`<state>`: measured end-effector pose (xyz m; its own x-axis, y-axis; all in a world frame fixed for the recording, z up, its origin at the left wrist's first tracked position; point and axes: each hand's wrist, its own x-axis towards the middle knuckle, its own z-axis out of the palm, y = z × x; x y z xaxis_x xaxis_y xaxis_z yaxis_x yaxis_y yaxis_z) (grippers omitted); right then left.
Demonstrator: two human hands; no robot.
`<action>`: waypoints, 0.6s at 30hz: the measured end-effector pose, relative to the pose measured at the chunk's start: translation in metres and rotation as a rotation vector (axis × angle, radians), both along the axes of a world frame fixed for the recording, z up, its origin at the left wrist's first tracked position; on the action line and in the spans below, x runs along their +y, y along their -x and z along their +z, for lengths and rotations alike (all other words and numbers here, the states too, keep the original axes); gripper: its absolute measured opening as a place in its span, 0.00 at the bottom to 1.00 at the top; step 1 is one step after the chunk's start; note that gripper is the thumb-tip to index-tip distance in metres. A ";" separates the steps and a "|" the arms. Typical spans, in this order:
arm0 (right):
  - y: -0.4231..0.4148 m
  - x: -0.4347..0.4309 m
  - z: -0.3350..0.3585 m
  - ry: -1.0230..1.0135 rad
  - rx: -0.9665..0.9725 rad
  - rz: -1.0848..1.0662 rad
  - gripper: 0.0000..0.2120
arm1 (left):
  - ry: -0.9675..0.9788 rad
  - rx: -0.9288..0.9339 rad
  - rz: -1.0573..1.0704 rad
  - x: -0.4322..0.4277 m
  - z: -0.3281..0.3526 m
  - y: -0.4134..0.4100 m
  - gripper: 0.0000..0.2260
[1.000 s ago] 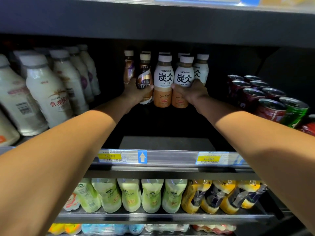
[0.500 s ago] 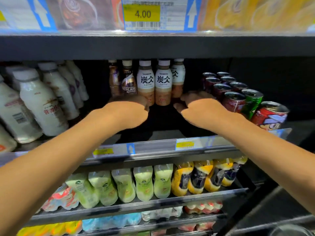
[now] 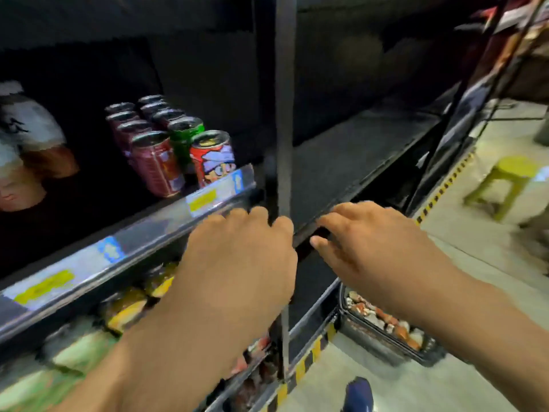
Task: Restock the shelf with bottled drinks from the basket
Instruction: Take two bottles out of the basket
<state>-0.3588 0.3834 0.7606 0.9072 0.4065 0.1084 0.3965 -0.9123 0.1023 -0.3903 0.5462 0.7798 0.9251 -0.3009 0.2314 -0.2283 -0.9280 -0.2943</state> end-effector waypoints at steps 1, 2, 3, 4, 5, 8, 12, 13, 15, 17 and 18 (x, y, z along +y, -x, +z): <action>-0.005 -0.022 -0.008 -0.001 0.005 -0.054 0.27 | 0.026 0.023 -0.054 -0.021 -0.004 -0.012 0.08; -0.012 -0.045 -0.018 -0.006 0.017 -0.109 0.28 | 0.040 0.030 -0.123 -0.041 -0.015 -0.027 0.08; -0.019 -0.068 -0.027 -0.002 0.034 -0.159 0.29 | 0.031 0.020 -0.178 -0.065 -0.023 -0.041 0.07; -0.026 -0.092 -0.037 0.007 0.055 -0.204 0.30 | 0.006 0.069 -0.206 -0.087 -0.041 -0.057 0.07; -0.034 -0.117 -0.047 0.017 0.080 -0.246 0.31 | 0.021 0.078 -0.243 -0.110 -0.060 -0.074 0.08; -0.065 -0.195 -0.076 0.045 0.145 -0.399 0.29 | 0.024 0.172 -0.304 -0.188 -0.096 -0.127 0.17; -0.114 -0.286 -0.114 0.090 0.249 -0.572 0.26 | -0.046 0.407 -0.305 -0.279 -0.159 -0.204 0.13; -0.130 -0.306 -0.123 0.103 0.290 -0.603 0.24 | -0.052 0.447 -0.279 -0.305 -0.169 -0.223 0.13; -0.161 -0.341 -0.139 0.114 0.355 -0.611 0.22 | -0.113 0.525 -0.270 -0.351 -0.193 -0.260 0.14; -0.193 -0.367 -0.159 0.112 0.386 -0.623 0.20 | -0.168 0.616 -0.283 -0.390 -0.216 -0.291 0.15; -0.207 -0.378 -0.172 0.110 0.399 -0.624 0.19 | -0.177 0.654 -0.285 -0.405 -0.229 -0.305 0.15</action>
